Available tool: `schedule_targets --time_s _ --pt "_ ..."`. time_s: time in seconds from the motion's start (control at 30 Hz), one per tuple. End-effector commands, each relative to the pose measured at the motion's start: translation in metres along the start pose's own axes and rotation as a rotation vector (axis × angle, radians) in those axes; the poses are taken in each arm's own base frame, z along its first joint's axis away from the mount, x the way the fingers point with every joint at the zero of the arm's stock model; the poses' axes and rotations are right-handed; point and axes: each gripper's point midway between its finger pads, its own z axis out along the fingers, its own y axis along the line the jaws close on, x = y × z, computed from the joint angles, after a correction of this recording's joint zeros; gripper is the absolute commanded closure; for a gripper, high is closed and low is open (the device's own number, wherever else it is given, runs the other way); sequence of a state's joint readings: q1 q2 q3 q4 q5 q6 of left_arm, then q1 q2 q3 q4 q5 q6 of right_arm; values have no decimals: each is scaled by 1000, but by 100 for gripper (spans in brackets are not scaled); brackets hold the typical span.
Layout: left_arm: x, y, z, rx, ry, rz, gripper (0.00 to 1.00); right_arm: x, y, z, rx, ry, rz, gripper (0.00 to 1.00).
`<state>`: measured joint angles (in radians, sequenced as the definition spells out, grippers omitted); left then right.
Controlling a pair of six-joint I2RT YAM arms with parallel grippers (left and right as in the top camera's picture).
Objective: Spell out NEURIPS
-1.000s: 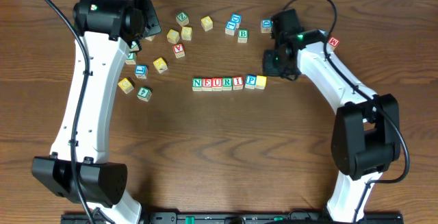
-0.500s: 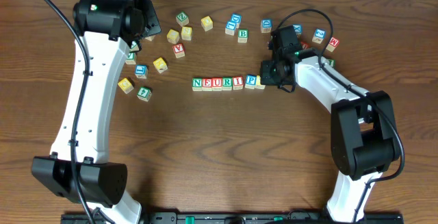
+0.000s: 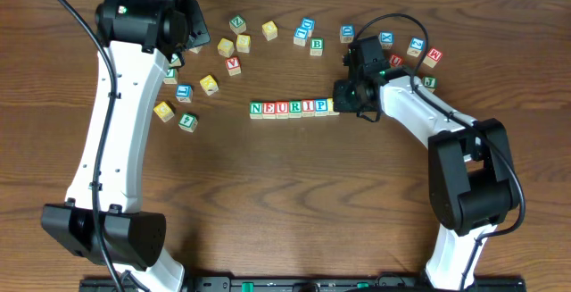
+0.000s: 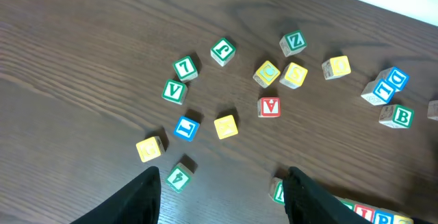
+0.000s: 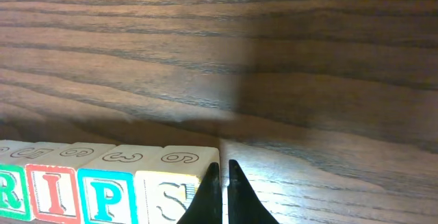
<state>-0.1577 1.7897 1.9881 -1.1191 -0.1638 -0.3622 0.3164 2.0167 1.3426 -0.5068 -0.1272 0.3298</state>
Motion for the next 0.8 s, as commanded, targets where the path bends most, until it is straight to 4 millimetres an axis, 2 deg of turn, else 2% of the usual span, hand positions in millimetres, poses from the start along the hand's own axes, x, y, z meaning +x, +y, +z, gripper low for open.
schedule_targets --time_s 0.0,0.33,0.5,0.67,0.77 --pt "1 4 5 -20 7 3 43 5 8 2 -15 11 -12 99" --pt "3 4 5 -13 19 1 43 12 20 1 -76 42 -13 99" --pt "8 6 5 -22 38 6 43 6 16 -2 -71 30 -5 97" --pt "17 9 6 -38 71 21 44 -6 9 -20 -51 11 -13 90" --pt "27 12 13 -53 107 32 46 -12 5 -32 -35 -6 -13 87"
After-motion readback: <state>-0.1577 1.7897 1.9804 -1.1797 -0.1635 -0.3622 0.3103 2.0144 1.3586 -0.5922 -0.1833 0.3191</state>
